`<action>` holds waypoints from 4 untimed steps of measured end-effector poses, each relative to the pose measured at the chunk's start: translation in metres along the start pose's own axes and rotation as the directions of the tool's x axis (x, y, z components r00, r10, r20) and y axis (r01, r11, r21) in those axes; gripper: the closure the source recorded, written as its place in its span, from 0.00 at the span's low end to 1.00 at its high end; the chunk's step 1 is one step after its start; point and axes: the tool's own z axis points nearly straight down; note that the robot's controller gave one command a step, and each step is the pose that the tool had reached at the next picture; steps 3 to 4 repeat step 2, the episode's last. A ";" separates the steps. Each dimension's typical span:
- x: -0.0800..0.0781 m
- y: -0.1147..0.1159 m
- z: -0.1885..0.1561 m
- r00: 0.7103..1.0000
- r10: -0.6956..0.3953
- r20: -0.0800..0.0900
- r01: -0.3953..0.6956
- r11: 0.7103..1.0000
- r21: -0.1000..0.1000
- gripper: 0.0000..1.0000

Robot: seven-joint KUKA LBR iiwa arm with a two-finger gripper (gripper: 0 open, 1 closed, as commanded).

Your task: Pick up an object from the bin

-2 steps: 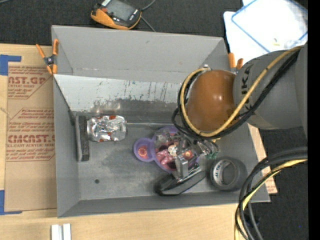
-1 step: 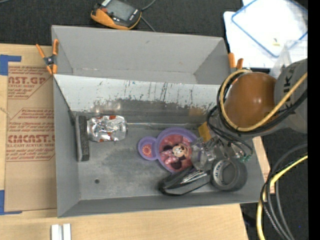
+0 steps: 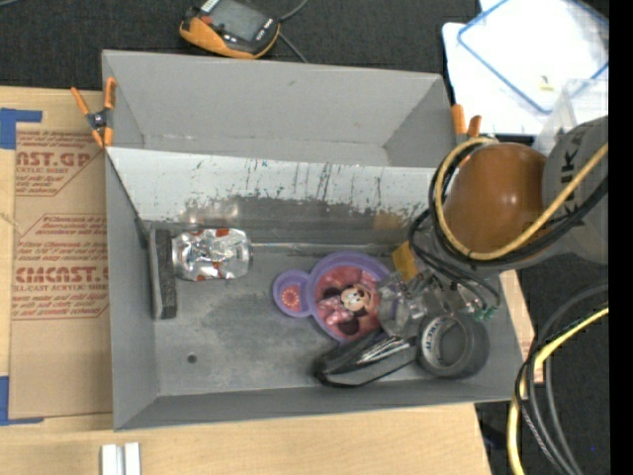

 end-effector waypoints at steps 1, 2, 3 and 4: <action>-0.017 0.070 0.015 0.930 -0.369 0.002 0.369 0.930 0.000 1.00; 0.009 0.048 0.043 0.827 -0.562 0.011 0.562 0.827 0.009 0.00; 0.009 0.048 0.043 0.827 -0.562 0.011 0.562 0.827 0.009 0.00; 0.009 0.048 0.043 0.827 -0.562 0.011 0.562 0.827 0.009 0.00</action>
Offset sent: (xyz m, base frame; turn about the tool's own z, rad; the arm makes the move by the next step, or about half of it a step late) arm -0.0265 0.0396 -0.0467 -0.5964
